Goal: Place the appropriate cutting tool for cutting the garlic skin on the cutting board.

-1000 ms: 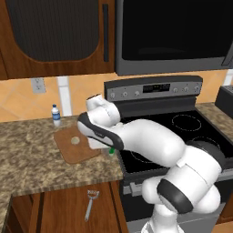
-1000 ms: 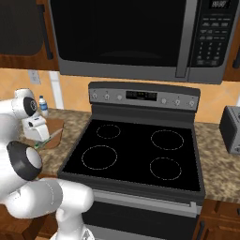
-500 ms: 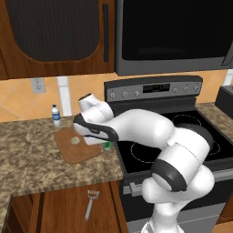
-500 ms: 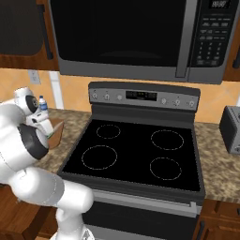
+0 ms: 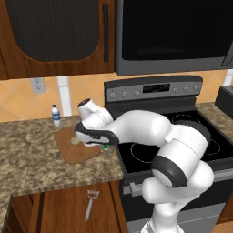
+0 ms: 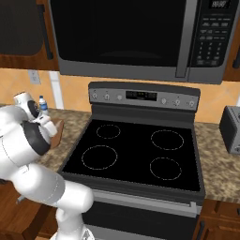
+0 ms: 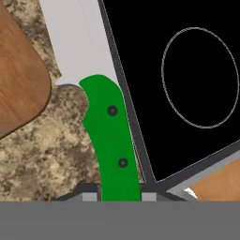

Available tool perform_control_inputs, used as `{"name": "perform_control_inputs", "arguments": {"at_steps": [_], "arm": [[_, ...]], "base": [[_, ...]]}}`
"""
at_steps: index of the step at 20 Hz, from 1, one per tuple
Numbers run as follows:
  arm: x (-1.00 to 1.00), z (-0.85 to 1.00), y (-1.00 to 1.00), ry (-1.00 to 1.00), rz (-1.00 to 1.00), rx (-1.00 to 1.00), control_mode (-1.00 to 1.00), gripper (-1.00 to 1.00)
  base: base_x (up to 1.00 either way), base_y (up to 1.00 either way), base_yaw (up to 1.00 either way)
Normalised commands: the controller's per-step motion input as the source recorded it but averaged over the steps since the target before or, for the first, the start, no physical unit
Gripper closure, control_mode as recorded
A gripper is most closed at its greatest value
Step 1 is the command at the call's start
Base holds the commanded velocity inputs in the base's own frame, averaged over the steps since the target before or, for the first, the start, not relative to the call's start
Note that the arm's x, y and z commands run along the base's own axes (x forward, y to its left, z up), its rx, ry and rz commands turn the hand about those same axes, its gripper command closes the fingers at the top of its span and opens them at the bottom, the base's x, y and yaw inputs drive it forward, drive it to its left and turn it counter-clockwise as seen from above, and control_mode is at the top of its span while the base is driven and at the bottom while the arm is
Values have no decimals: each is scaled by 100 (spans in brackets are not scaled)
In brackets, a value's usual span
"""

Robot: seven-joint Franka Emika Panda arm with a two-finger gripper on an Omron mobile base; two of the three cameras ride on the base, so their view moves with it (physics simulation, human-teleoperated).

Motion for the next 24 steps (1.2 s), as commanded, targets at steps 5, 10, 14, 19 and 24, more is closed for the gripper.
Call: {"name": "perform_control_inputs", "arguments": {"at_steps": [5, 10, 14, 19, 24], "arm": [[44, -20, 25, -1, 9, 0, -100, 100], [42, -12, 25, 0, 5, 2, -100, 100], [27, -34, 38, 0, 0, 1, -100, 100], [19, -32, 37, 0, 0, 2, -100, 100], [32, -16, 16, 0, 0, 0, -100, 100]], "base": [[0, 0, 0], [0, 0, 0], [0, 0, 0], [0, 0, 0], [0, 0, 0]]}}
